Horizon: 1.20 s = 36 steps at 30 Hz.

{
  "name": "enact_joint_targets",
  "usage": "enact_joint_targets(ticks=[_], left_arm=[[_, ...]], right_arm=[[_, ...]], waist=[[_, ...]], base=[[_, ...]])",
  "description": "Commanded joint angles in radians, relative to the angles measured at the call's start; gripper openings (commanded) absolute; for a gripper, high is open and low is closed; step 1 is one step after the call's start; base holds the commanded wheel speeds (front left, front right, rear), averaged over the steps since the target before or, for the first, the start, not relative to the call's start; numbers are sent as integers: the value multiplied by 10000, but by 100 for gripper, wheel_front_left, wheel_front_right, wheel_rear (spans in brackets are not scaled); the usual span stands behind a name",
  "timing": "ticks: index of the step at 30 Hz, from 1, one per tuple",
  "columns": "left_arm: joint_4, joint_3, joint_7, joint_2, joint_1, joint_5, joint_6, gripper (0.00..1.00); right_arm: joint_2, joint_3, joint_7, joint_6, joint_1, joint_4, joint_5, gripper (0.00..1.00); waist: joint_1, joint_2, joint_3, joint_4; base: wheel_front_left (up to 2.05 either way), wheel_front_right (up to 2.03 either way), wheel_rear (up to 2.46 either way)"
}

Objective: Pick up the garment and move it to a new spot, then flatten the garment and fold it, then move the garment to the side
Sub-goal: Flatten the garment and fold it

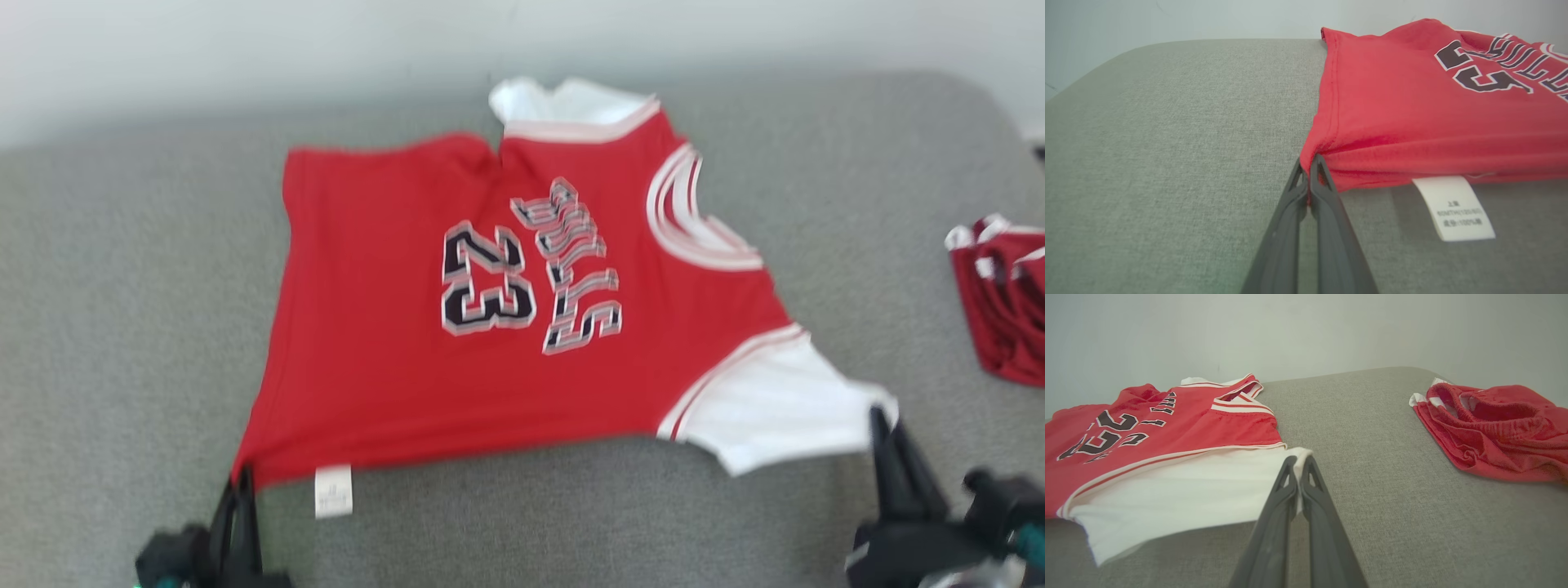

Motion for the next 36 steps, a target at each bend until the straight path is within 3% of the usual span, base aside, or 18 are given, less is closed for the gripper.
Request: enact_joint_targets(ticks=[1,10,23,31,36], left_arm=[[-33,155,-30,-26,562,37,51,0],[-196,207,-30,-172,2163,96,-98,0],[-10,-8,-30,-194,3624,-469,176,0],[-1246,-55,-30,-204,3040,-232,6,0],[-1325,-196,-30,-212,2114,56,-183,0]], right_arm=[[45,82,-1,-47,516,167,-106,0],[124,587,1,-45,1880,669,-355,0],[125,930,1,-42,3636,894,-459,0],[230,894,1,-39,3085,-560,-499,0],[58,1037,2,-39,1966,-604,-475,0]], waist=[[4,1,-1218,-97],[4,1,-2217,137],[4,1,-2792,425],[4,1,-2508,342],[4,1,-2120,357]], base=[[0,0,0],[0,0,0],[0,0,0],[0,0,0],[0,0,0]])
